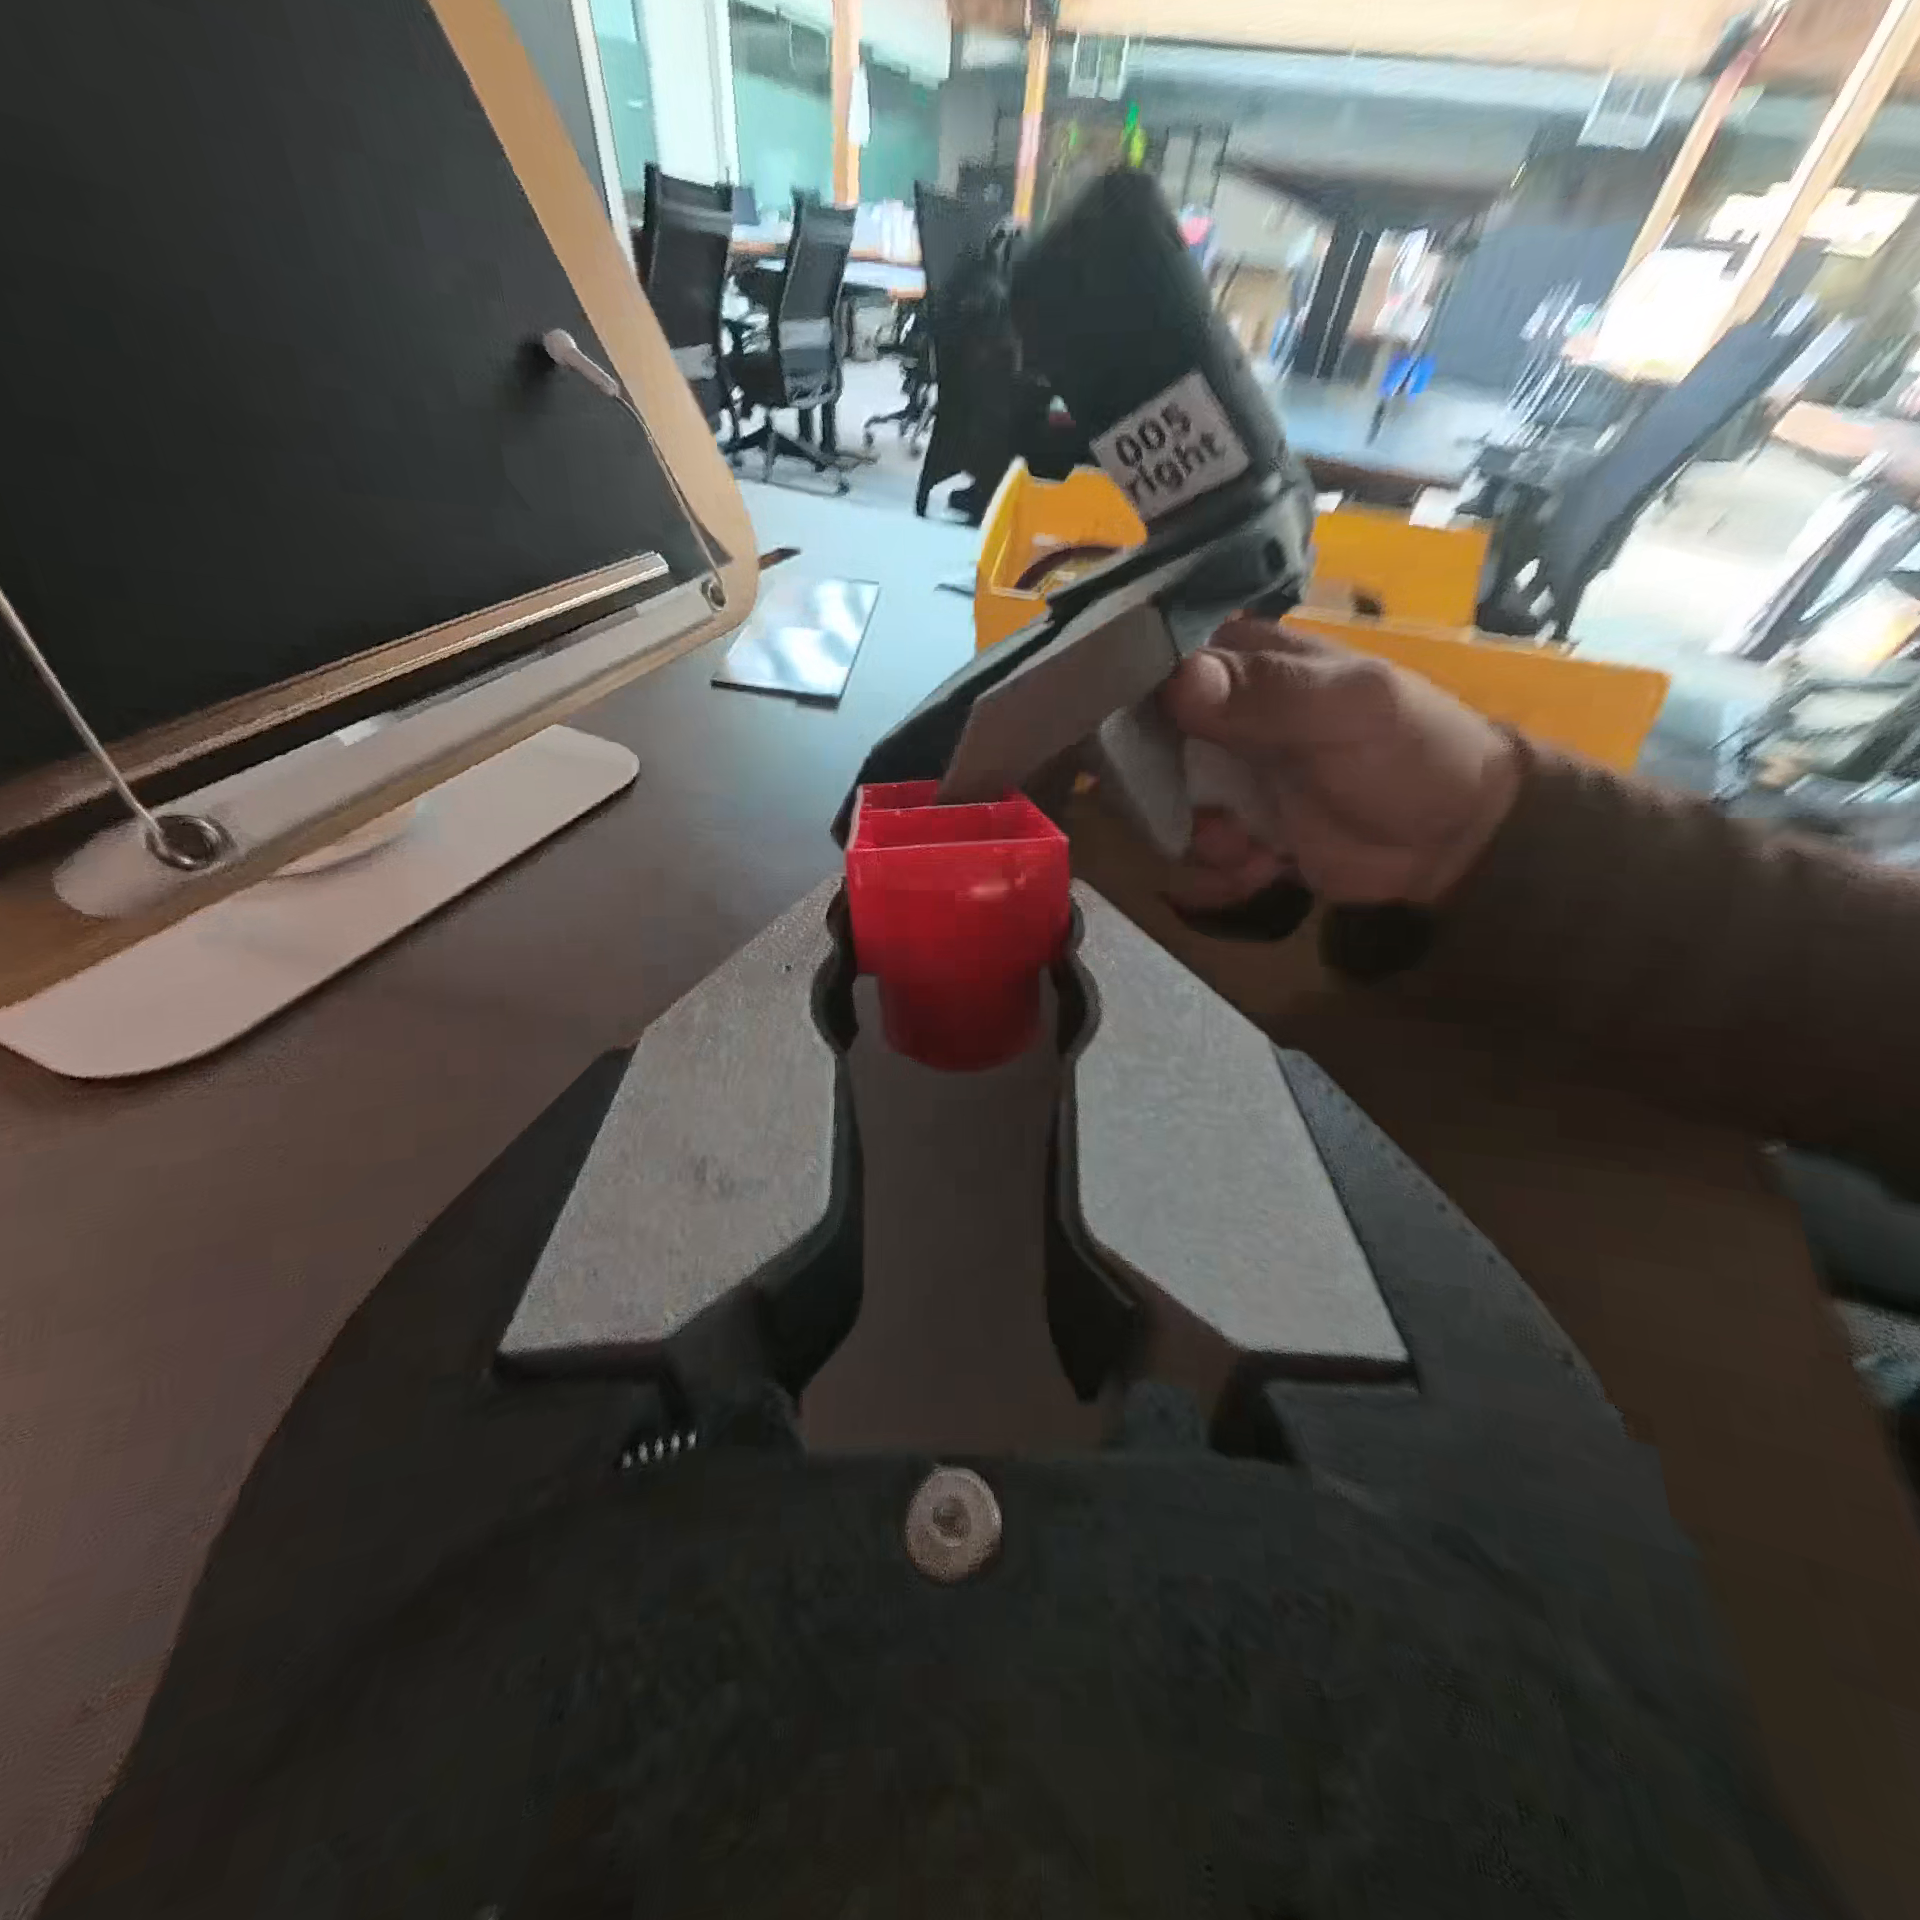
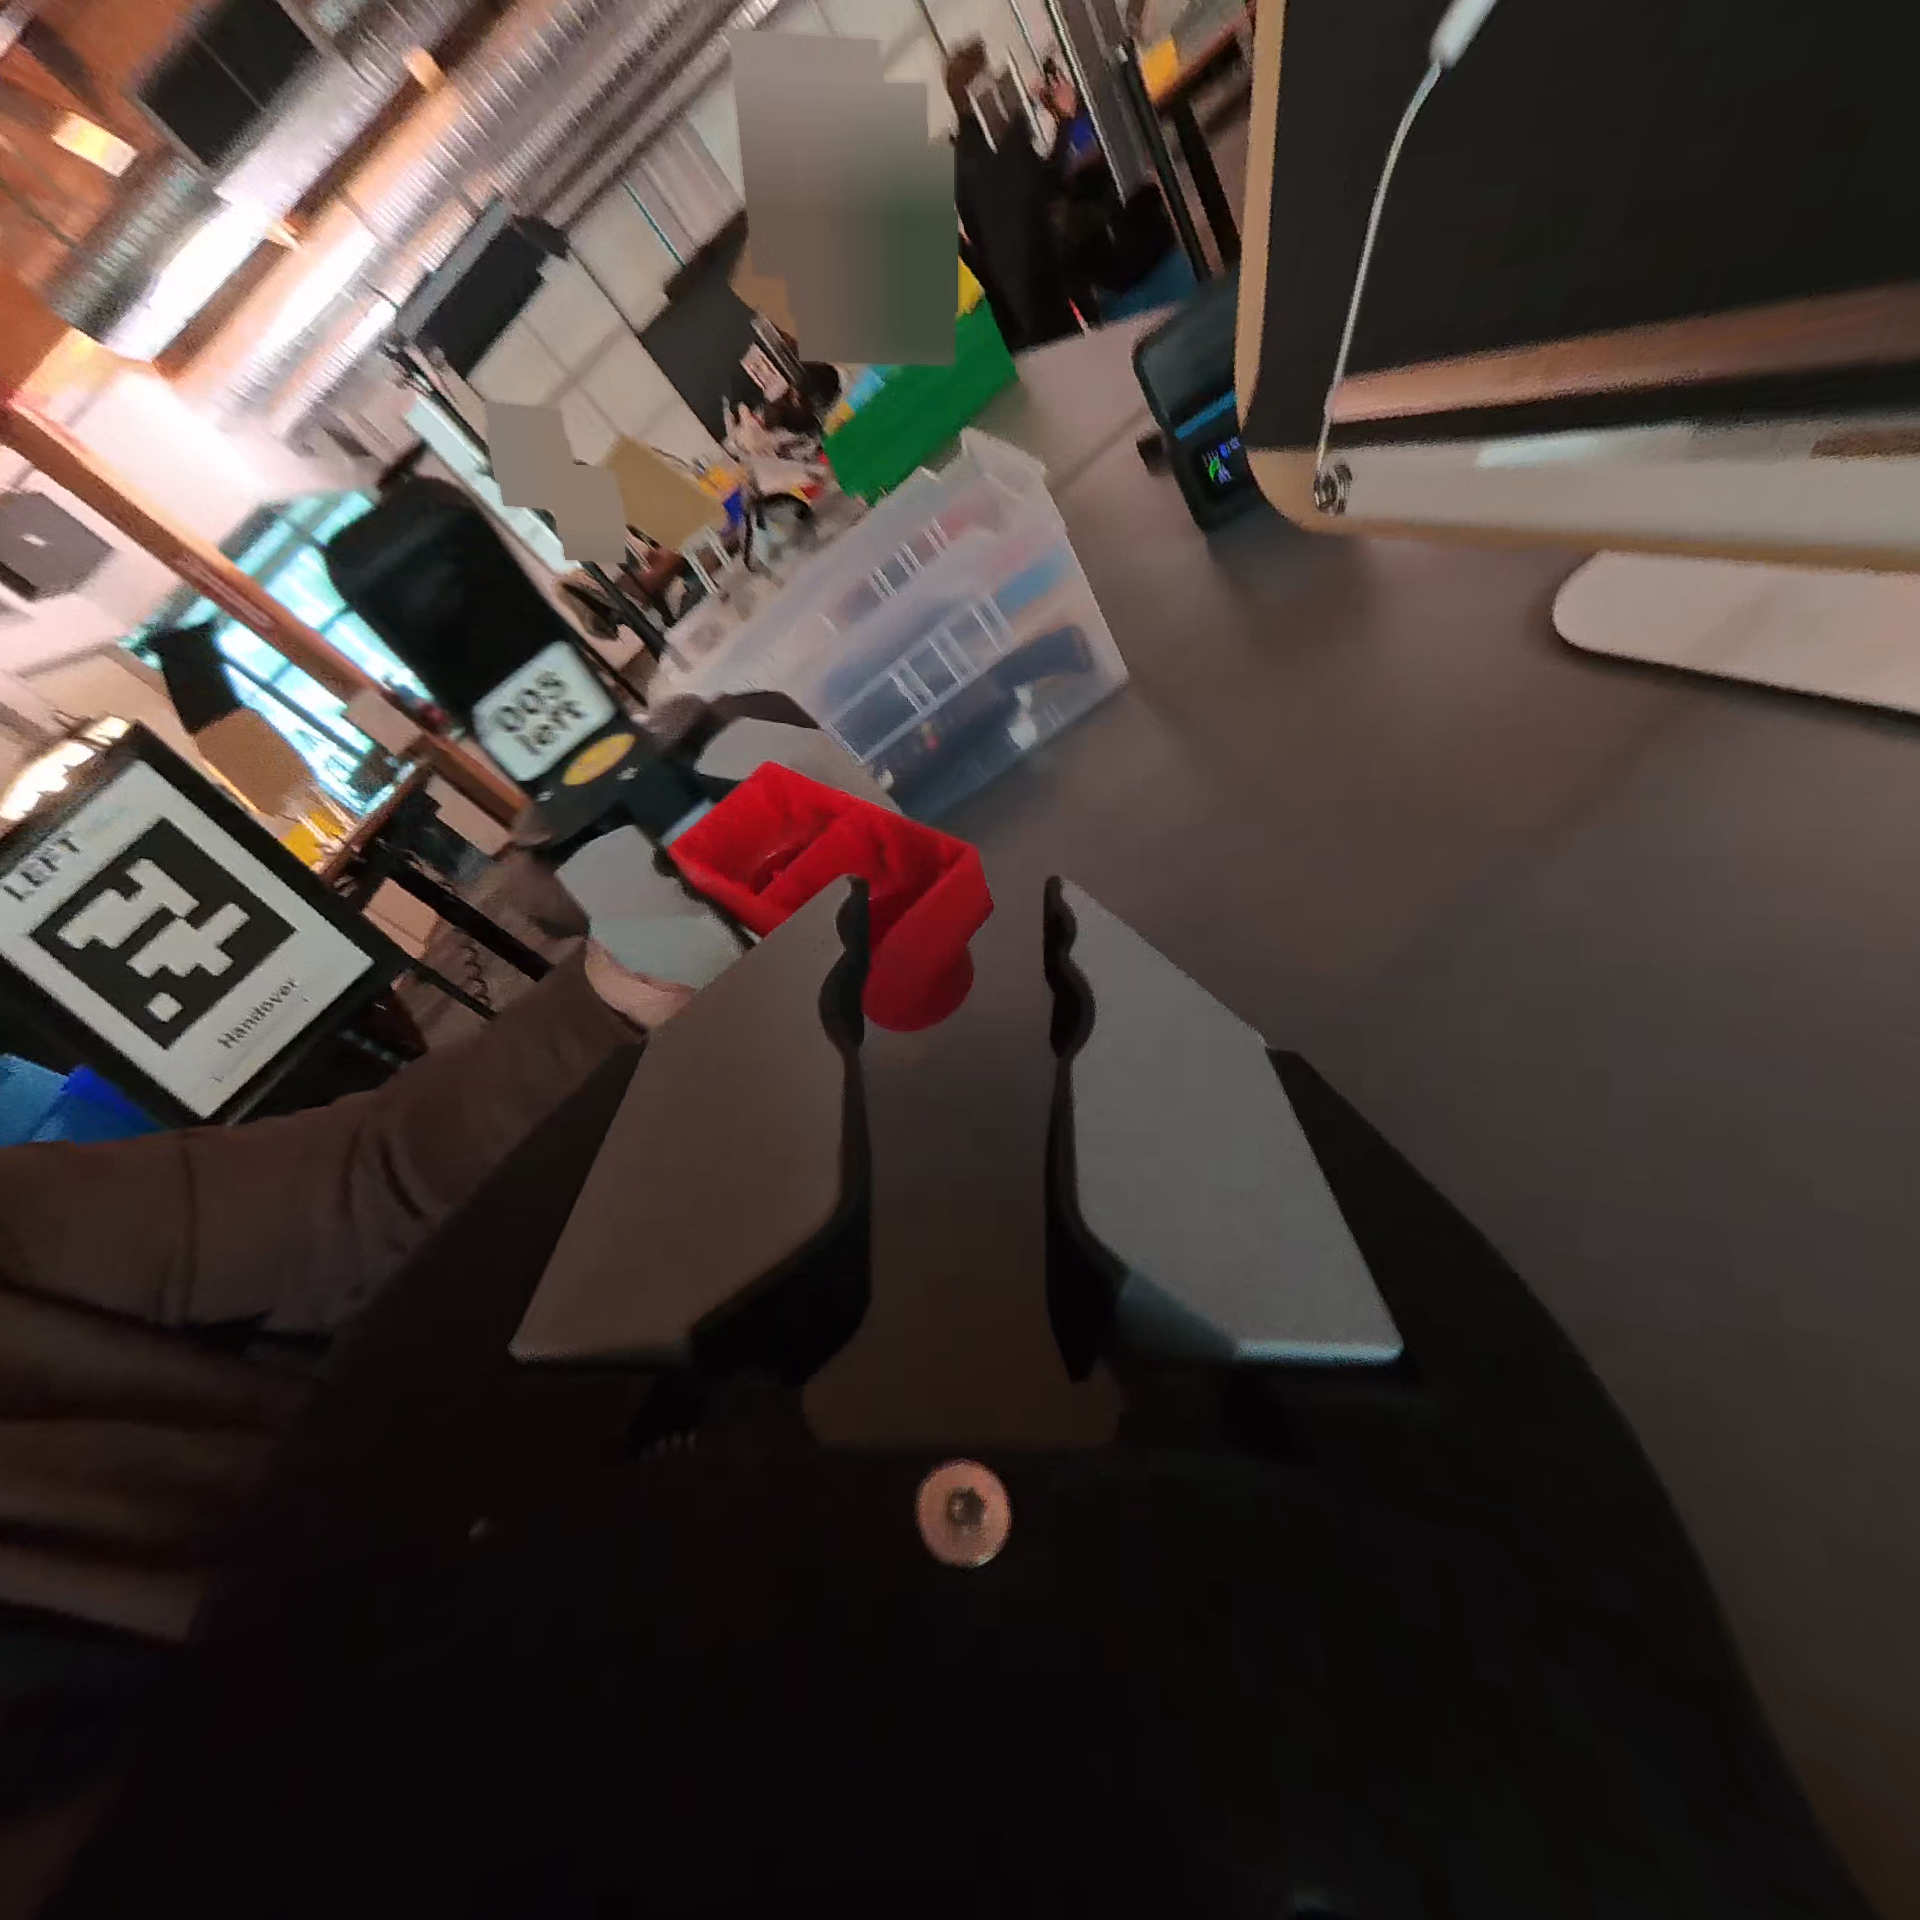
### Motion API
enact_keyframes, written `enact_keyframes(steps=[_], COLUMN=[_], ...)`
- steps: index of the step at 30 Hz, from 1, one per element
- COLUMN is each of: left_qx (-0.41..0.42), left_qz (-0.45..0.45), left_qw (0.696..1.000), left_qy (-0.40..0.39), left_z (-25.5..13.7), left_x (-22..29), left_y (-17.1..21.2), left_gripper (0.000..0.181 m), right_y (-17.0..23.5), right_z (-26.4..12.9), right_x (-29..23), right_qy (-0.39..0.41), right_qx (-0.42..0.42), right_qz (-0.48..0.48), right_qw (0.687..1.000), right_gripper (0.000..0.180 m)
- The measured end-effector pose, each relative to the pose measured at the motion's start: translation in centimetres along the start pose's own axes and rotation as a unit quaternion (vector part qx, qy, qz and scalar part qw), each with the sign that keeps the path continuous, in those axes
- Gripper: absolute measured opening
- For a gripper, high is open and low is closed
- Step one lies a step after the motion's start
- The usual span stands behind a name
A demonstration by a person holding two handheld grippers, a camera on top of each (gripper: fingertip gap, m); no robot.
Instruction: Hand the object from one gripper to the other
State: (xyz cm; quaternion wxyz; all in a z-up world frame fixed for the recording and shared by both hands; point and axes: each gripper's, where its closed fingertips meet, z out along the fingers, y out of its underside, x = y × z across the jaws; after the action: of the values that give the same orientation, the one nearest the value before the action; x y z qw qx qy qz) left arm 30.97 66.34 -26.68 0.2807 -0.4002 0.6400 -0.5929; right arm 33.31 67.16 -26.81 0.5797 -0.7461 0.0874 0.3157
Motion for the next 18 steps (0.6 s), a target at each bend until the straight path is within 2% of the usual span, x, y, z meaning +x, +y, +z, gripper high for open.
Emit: enact_keyframes(steps=[4,8,14,16,17,18], left_qx=[0.044,0.078,0.086,0.078,0.073,0.067], left_qz=[-0.109,-0.204,-0.269,-0.283,-0.283,-0.279], left_qw=[0.992,0.97,0.944,0.936,0.936,0.939], left_qy=[0.051,0.107,0.171,0.194,0.194,0.191], left_z=[-0.7,-1.2,-1.6,-1.3,-1.1,-1.0], left_x=[-0.2,-0.2,0.6,1.3,1.4,1.5], left_y=[-1.0,-1.8,-2.1,-1.9,-1.7,-1.4], left_gripper=[0.033,0.033,0.034,0.034,0.034,0.034], right_y=[-1.3,-1.7,-1.0,-0.3,0.0,0.2], right_z=[-0.9,-1.1,-0.4,0.1,0.4,0.5], right_x=[-0.2,-1.1,-3.2,-3.7,-3.9,-3.8], right_qy=[-0.016,-0.048,-0.068,-0.078,-0.083,-0.081], right_qx=[0.035,0.046,0.019,0.002,-0.006,-0.013], right_qz=[0.002,0.0,-0.086,-0.087,-0.085,-0.085], right_qw=[0.999,0.998,0.994,0.993,0.993,0.993], right_gripper=[0.037,0.047,0.064,0.068,0.059,0.037])
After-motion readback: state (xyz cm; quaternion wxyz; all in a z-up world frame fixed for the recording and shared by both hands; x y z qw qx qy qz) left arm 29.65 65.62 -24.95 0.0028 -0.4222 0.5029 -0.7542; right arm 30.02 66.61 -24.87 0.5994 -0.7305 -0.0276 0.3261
